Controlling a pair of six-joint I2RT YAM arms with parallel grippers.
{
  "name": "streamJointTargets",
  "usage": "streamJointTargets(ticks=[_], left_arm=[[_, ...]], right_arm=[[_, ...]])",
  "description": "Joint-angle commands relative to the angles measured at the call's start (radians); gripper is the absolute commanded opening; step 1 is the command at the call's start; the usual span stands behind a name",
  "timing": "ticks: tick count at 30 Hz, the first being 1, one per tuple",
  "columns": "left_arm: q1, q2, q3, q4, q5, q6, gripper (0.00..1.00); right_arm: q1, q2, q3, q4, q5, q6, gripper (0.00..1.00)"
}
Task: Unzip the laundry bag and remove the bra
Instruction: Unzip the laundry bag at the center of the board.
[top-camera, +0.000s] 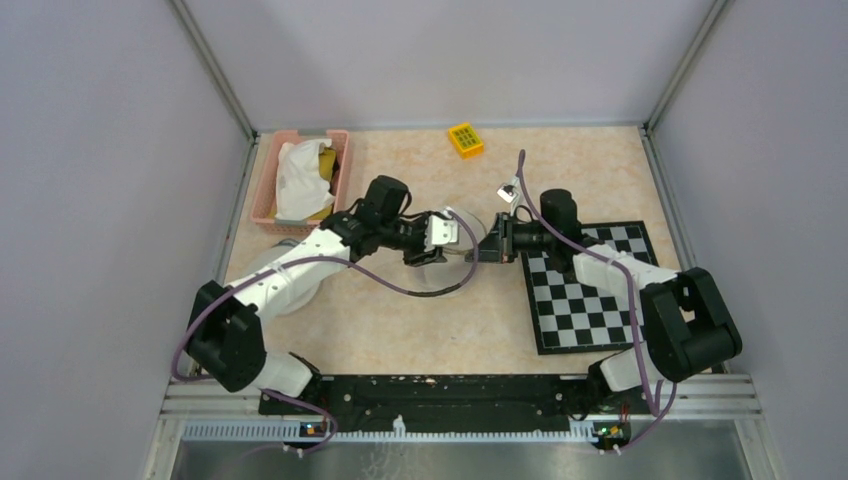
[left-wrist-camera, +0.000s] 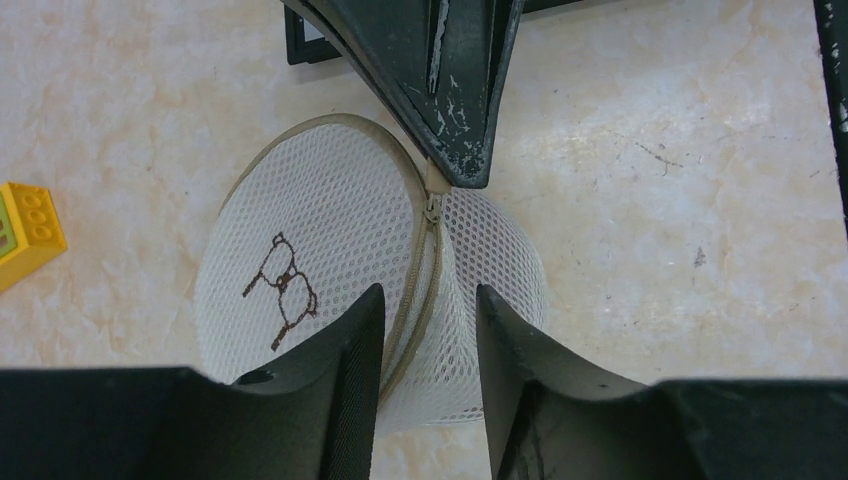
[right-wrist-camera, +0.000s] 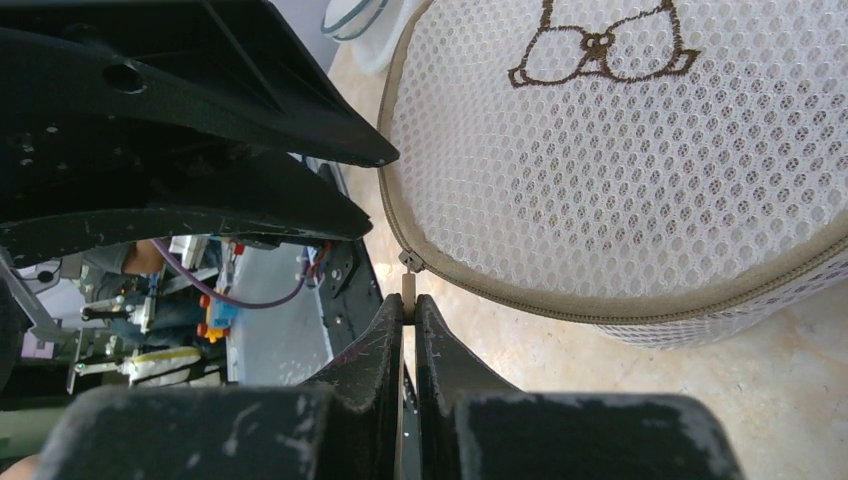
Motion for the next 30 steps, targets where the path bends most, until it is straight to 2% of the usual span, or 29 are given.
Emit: streamJointTargets(ticks=[1, 5, 8, 16, 24, 30], left_arm=[[-0.010, 0.023, 0.025, 0.038, -0.049, -0.007, 0.37], [-0.010, 0.009, -0.015, 0.081, -0.164, -0.008, 0.10], [0.004, -0.012, -0.048, 0.109, -0.243, -0.017, 0.01], [0.090, -0.027, -0.100, 0.118, -0.231, 0.033, 0.00], [0.205, 0.009, -0.052, 0.114, -0.159, -0.011, 0.00], [0.208, -0.010, -0.032, 0.081, -0.054, -0.020, 0.01]], right_arm=[[0.010, -0.034, 0.015, 0.046, -0.019, 0.001, 0.00], [0.009, -0.036, 0.009, 0.032, -0.016, -0.018, 0.00], [0.004, -0.034, 0.010, 0.009, -0.009, -0.040, 0.00], [-0.027, -0.037, 0.022, -0.072, -0.003, -0.127, 0.00], [-0.042, -0.067, 0.049, -0.157, 0.015, -0.230, 0.00], [-0.042, -0.058, 0.069, -0.121, 0.004, -0.203, 0.00]])
